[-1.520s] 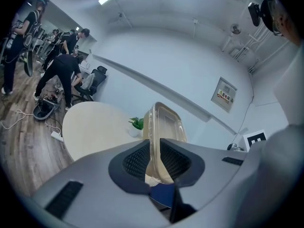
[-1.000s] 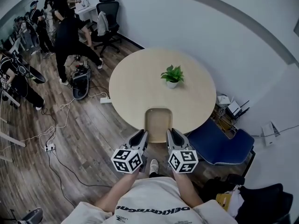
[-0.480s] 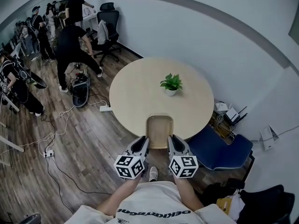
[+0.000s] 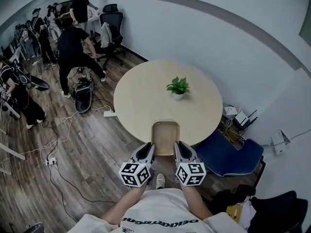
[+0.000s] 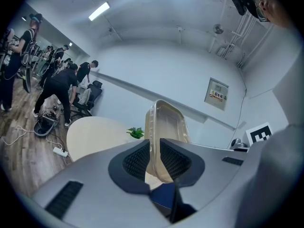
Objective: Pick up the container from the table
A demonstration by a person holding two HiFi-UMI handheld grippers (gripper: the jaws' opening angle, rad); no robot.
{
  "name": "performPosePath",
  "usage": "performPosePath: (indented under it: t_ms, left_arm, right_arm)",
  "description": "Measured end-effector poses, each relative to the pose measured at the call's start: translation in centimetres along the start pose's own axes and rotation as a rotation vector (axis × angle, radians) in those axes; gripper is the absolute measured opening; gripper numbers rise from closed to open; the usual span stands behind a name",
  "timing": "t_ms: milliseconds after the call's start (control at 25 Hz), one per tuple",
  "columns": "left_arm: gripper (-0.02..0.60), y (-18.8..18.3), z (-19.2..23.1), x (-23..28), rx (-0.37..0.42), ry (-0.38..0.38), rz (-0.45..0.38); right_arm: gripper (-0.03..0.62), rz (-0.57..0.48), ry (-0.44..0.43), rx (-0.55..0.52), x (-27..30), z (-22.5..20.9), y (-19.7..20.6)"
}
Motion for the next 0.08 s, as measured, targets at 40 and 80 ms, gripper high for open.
performPosePath:
  t_ms: [40,80]
  left_arm:
    - [0.077,-0.02,0.1,0.17,0.002,0.003,-0.002]
    - [0.077,-0.05,0.2,0.34,0.004,0.005,-0.004]
  right_arm:
    - [0.075,-0.004,0.001,-0.002,0.19,-0.07,0.03]
    - [0.075,-0.007,0.002,-0.004,0.37,-0.14,0.07]
Point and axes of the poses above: the fingertips, and each gripper's own axes: x forward along the fingers, z to its left, y out of its underside, the point moved 2 cm from there along -x, backward along the fingers, and after that the axes turned 8 degrees about -z, right-handed, at the moved point
